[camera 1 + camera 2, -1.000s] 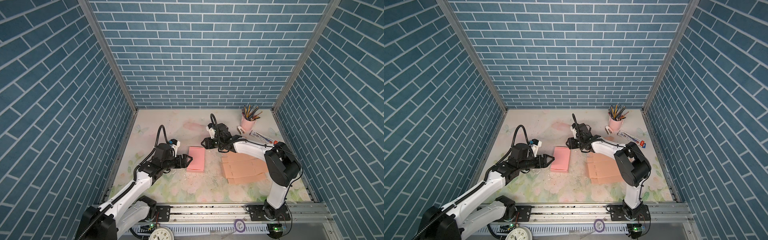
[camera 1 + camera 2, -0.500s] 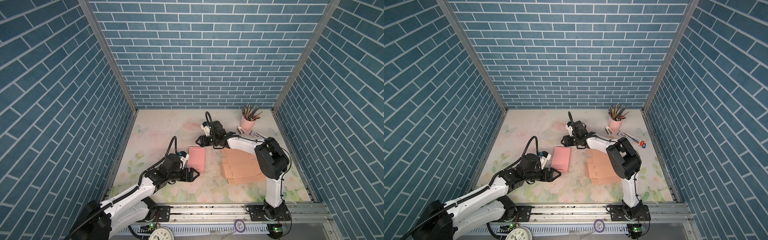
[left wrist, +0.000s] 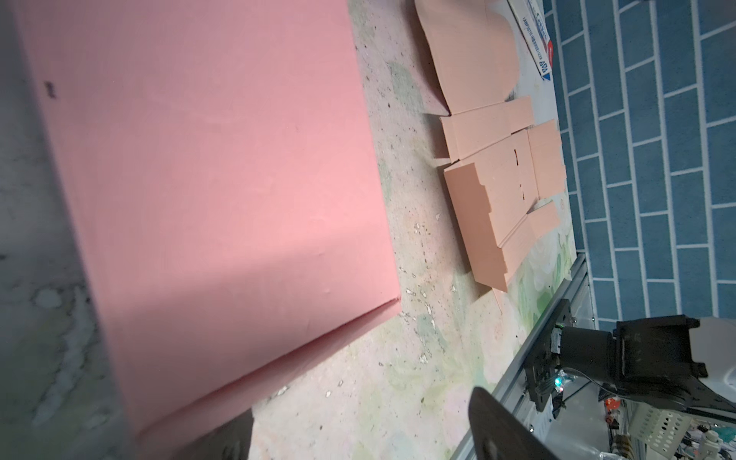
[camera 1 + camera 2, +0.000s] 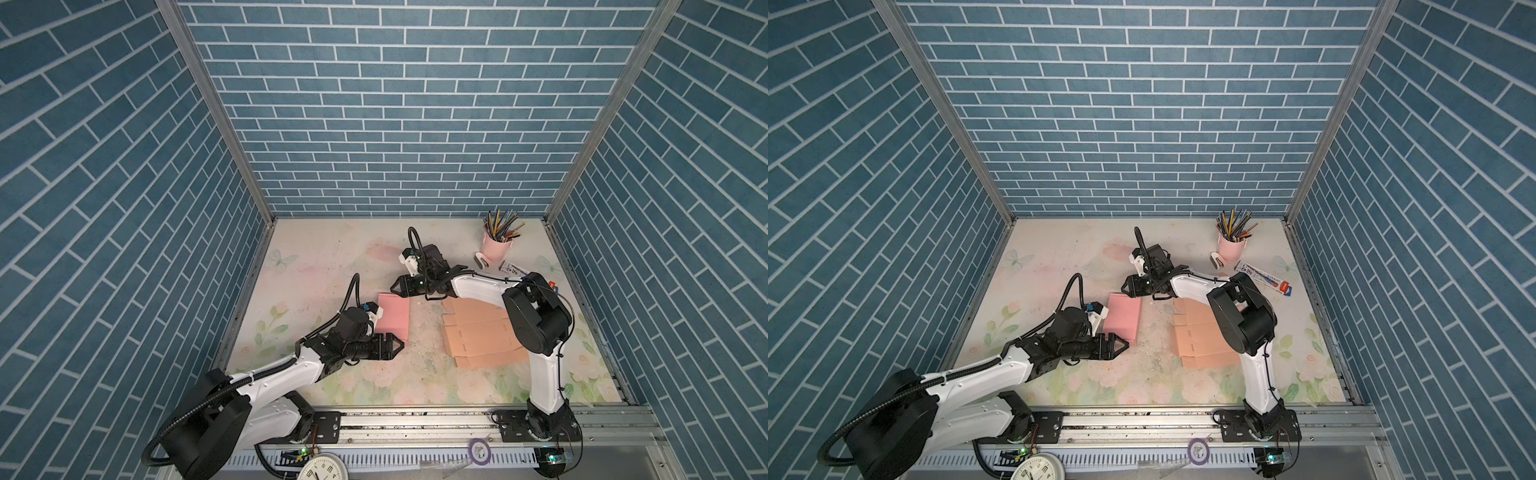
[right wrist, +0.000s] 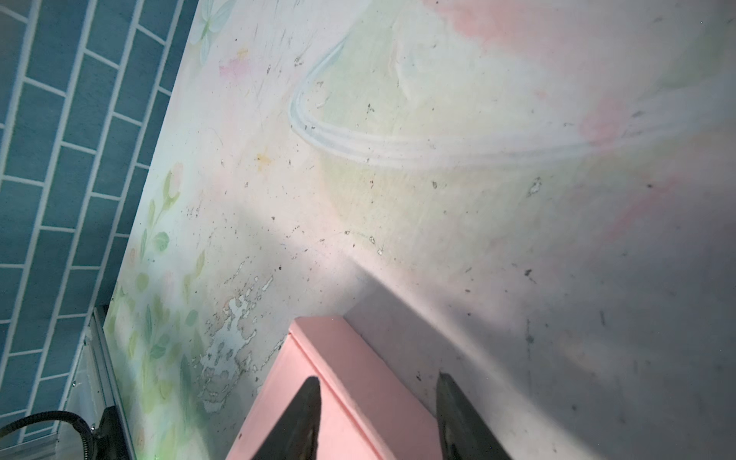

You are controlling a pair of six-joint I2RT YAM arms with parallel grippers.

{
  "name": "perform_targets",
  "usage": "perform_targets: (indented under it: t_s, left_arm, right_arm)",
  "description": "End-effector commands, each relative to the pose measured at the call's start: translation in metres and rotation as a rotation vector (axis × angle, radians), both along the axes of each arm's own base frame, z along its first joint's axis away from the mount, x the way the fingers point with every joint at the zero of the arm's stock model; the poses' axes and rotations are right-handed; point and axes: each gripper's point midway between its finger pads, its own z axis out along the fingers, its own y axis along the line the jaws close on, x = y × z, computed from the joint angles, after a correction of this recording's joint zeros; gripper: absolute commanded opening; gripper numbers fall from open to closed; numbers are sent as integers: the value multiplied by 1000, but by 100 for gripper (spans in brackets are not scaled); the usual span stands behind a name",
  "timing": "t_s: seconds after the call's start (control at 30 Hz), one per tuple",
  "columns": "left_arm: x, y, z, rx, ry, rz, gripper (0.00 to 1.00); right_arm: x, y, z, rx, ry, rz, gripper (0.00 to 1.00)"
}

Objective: Fold the paper box

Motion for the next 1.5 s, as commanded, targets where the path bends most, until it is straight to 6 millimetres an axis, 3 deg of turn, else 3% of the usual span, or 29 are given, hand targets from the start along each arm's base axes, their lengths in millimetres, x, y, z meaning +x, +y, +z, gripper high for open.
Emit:
perform_targets:
  t_s: [0.0,0.23,0.57,0.8,1.17,1.47]
  left_arm:
    - [14,-1,5,-17,-38,35,85]
    - [34,11,10,-24,-58,77,79]
    - [68,25,19,-32,-93,130,72]
    - [98,29,23,-16,-113,152,69]
    - [149,41,33,19,-165,226,66]
    - [189,46,27,65,-189,283,65]
  right_arm:
    - [-10,-5,-9,-10,33,20,45]
    - [-18,-14,-9,-16,34,9,39]
    - [-33,-31,-10,-27,41,-17,40]
    - [-33,-27,-7,-18,37,-12,40]
    - [-13,-13,-3,-13,18,-9,41]
    - [15,-2,-2,0,8,-10,41]
